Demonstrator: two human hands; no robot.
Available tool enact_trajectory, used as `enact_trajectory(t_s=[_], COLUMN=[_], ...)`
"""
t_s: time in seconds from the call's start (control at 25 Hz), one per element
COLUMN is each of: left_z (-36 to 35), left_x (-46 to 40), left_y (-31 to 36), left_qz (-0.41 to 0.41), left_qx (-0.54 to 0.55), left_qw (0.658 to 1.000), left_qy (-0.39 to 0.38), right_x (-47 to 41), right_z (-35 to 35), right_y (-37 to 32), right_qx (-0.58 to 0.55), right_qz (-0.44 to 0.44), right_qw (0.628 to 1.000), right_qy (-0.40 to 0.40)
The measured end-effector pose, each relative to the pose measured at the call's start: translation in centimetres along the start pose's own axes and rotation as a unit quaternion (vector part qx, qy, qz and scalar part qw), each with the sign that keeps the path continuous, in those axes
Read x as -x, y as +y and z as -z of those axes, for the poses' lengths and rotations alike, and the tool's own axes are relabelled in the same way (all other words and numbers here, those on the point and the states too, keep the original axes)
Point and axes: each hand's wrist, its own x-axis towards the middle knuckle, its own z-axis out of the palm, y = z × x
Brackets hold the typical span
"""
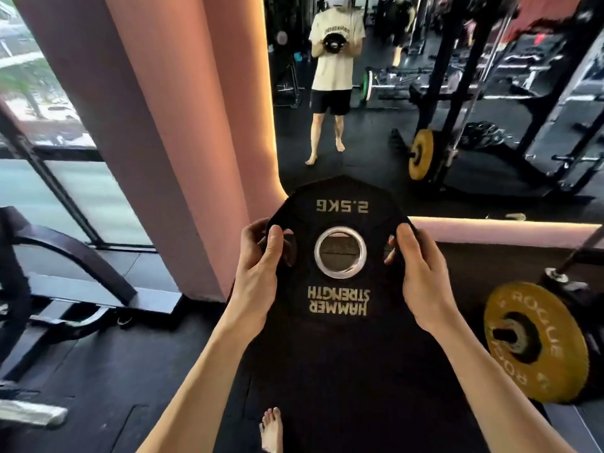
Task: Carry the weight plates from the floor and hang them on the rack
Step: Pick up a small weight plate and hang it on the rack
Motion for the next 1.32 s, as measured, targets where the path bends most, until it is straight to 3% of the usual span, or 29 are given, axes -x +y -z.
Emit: enact_trajectory(t_s=[0.32, 0.72, 0.96, 1.12, 1.32], left_z=[-3.6, -20.8, -33.8, -42.0, -52.5], left_x=[-21.5, -37.1, -40.9, -42.0, -43.6], left_y=[0.5, -3.5, -3.4, -2.0, 1.3], left_qz=[0.019, 0.017, 0.052, 0.068, 0.032], left_qx=[0.006, 0.036, 0.091, 0.143, 0.186], left_qw=[0.987, 0.943, 0.883, 0.842, 0.795], left_qy=[-0.159, -0.329, -0.458, -0.515, -0.576], right_x=[-14.4, -28.2, -31.7, -33.3, -36.5], right_z=[-4.6, 4.0, 11.4, 15.2, 20.0], right_y=[-0.5, 0.3, -2.6, -6.3, -11.7], right_qx=[-0.012, 0.054, 0.102, 0.155, 0.21], right_qz=[0.006, 0.031, 0.049, 0.082, 0.138], right_qw=[0.989, 0.931, 0.858, 0.815, 0.74], right_qy=[0.146, 0.36, 0.501, 0.553, 0.624])
